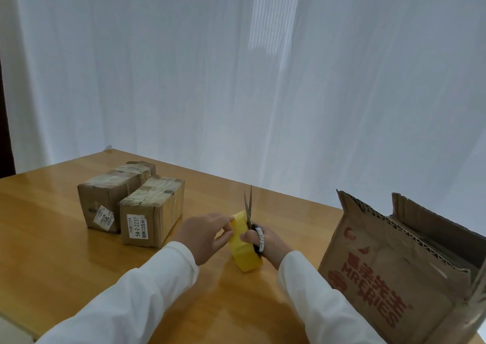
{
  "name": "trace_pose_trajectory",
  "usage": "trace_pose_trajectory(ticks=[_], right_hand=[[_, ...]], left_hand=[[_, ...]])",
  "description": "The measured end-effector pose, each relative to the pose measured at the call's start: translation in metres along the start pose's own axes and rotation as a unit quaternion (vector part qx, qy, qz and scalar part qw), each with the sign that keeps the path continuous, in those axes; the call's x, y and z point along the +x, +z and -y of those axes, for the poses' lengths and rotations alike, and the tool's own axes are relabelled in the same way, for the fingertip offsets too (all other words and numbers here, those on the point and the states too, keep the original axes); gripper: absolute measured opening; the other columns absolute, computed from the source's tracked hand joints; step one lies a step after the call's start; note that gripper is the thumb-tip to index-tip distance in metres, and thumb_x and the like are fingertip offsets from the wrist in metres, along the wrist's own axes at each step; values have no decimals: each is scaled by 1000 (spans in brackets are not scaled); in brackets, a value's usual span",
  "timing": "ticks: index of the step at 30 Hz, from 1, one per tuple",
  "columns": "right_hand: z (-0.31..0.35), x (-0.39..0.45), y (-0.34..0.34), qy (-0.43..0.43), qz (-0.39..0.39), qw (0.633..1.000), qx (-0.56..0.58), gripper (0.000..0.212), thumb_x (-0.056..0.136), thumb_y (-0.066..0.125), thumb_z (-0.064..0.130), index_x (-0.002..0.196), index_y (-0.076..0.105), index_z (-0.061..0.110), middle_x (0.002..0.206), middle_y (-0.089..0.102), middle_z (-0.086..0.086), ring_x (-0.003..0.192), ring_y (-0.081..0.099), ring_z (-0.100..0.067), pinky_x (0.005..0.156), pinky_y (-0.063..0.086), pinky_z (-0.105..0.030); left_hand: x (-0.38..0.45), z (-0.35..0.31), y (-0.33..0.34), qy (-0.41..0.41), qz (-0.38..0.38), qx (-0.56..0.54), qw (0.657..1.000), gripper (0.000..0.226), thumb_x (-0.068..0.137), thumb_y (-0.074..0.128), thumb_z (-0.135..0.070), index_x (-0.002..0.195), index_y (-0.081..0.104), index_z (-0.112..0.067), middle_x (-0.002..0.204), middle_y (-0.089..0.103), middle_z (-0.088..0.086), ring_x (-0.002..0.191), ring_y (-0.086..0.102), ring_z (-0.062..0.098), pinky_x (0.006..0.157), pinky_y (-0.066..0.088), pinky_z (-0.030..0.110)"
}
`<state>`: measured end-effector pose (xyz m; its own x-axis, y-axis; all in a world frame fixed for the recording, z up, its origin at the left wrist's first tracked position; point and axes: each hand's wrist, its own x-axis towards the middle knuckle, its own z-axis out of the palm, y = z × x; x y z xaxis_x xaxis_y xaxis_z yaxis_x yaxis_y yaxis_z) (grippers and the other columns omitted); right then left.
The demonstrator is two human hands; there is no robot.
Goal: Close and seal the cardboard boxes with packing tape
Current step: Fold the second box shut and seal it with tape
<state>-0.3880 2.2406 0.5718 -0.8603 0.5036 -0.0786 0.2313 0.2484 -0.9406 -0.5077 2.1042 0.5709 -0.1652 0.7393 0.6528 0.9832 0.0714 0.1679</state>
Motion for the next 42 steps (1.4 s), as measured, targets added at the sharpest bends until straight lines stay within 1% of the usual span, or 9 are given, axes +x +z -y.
trace_pose_trajectory(ticks=[3, 6, 10, 15, 21, 24, 27, 34, 42], right_hand=[[0, -5, 1, -17, 15, 1000, -11, 22, 63, 59, 30, 82, 61, 19, 73, 54, 4, 65, 52, -8, 58, 43, -14], [-2, -6, 2, -41, 41, 998, -34, 51, 65, 61, 32, 107, 62, 3, 86, 55, 0, 74, 53, -9, 63, 43, -14], [-1, -9, 0, -36, 78, 996, -27, 17, 65, 62, 29, 80, 60, 19, 65, 54, 16, 63, 51, 1, 59, 41, -9], [-10, -10, -6, -41, 122, 991, 21, 45, 57, 73, 33, 94, 63, 11, 86, 62, 1, 84, 59, -20, 84, 49, -36], [-5, -19, -7, 2, 64, 987, 148, 39, 71, 79, 29, 102, 62, 12, 75, 67, 1, 69, 63, -14, 65, 54, -25], [-12, -13, -28, 99, -88, 991, -29, 41, 77, 76, 43, 104, 61, 16, 71, 67, 0, 58, 59, -13, 55, 48, -22], [-22, -4, -40, 155, -179, 935, -266, 53, 65, 79, 56, 96, 56, 20, 83, 68, 1, 70, 65, -17, 61, 53, -28], [-17, 6, -38, 186, -149, 855, -459, 34, 91, 60, 34, 118, 54, 13, 113, 62, -4, 91, 57, -19, 71, 43, -23], [-10, 6, -36, 196, -143, 792, -560, 26, 87, 63, 35, 108, 58, 20, 94, 56, 1, 82, 54, -17, 67, 44, -26]], left_hand=[[3, -1, 3, 21, -23, 14, 999, 21, 84, 43, -32, 72, 54, -18, 73, 68, -7, 58, 63, 12, 46, 49, 20], [4, 6, 2, -69, 2, 11, 998, 14, 92, 47, -26, 84, 49, -15, 75, 63, -1, 63, 58, 18, 55, 47, 29], [-1, 10, -5, -111, 28, -85, 990, 17, 91, 50, -24, 80, 38, -27, 81, 60, -18, 62, 59, 15, 55, 45, 27], [-1, 2, -12, -94, 40, -69, 992, 11, 93, 46, -25, 85, 39, -23, 88, 60, -26, 45, 47, 9, 49, 36, 17], [3, 8, -30, -84, 2, 37, 996, 28, 88, 24, -44, 87, 40, -21, 64, 58, -8, 49, 47, 12, 46, 33, 19], [2, 16, -48, -91, 51, 104, 989, 18, 96, 39, -33, 96, 47, -17, 67, 59, -4, 57, 54, 19, 48, 34, 21], [-1, 21, -65, -106, 98, 140, 980, 12, 98, 38, -32, 99, 43, -21, 78, 65, -5, 66, 61, 18, 61, 48, 27], [-7, 24, -84, -117, 100, 134, 979, 14, 97, 40, -34, 99, 48, -23, 79, 66, -6, 69, 61, 16, 68, 52, 30], [10, 3, -101, -235, 194, -86, 949, 14, 90, 54, -24, 76, 55, -23, 76, 72, -9, 69, 64, 5, 76, 54, 29]])
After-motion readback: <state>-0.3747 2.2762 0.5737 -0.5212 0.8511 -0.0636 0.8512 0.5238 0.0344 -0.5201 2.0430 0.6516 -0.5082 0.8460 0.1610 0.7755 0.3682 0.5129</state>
